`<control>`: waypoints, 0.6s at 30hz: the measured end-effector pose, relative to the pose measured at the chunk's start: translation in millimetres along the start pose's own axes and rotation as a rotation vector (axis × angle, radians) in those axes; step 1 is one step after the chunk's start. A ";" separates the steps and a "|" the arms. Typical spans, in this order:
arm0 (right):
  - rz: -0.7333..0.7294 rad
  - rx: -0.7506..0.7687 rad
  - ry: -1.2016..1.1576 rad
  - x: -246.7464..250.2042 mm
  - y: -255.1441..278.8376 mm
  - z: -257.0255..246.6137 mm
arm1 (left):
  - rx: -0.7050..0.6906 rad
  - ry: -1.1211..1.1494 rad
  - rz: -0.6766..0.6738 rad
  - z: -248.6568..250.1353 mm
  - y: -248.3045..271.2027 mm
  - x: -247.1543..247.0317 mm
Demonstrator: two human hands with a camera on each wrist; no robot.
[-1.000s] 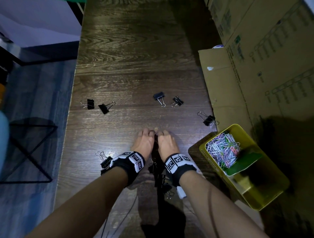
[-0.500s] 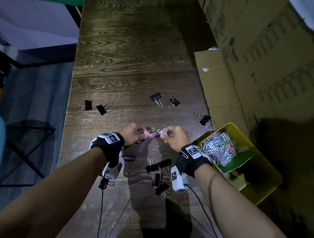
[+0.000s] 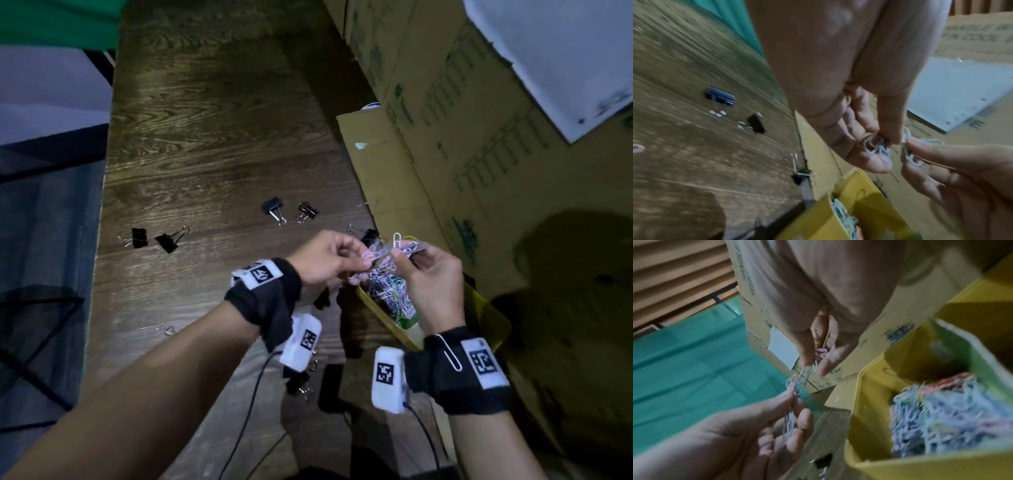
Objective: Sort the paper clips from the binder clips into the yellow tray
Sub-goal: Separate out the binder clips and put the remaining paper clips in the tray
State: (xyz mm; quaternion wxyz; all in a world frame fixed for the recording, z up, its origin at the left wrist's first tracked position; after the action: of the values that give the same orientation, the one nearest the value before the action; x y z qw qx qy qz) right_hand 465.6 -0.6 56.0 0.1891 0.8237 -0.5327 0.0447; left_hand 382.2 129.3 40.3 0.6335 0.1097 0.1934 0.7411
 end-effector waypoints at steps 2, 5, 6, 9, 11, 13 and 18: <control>0.022 -0.037 0.170 14.1 -3.9 12.4 | 0.042 -0.089 0.054 -6.1 -12.6 -17.5; 0.049 -0.055 0.467 27.5 -7.0 25.4 | 0.084 -0.304 0.126 -17.9 -29.0 -39.2; 0.041 -0.078 0.531 28.3 -7.5 29.3 | 0.089 -0.412 0.128 -20.1 -32.2 -45.3; -0.038 -0.186 0.587 23.7 -6.8 47.3 | 0.111 -0.632 0.132 -26.8 -37.2 -53.4; -0.061 -0.216 0.583 21.4 -5.2 52.6 | 0.115 -0.665 0.147 -28.3 -36.3 -52.0; -0.058 -0.191 0.603 20.3 -4.9 49.5 | 0.066 -0.675 0.178 -21.9 -30.1 -48.9; -0.027 0.138 0.664 2.7 5.5 -1.5 | -0.052 -0.495 0.313 -13.6 10.2 -4.5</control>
State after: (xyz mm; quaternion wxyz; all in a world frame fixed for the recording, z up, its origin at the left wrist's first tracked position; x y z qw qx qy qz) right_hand 462.0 -4.3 59.6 0.2968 0.7819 -0.4269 0.3440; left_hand 368.4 121.6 32.7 0.5421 0.2994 -0.0056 0.7851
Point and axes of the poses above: each hand's wrist, its own y-axis away from the middle knuckle, its own x-axis out of the back of the hand, z = x × y, the point moved 10 cm from there along -y, towards the middle knuckle, and after that the axes turned 1 degree about -y, right-handed, at the moved point
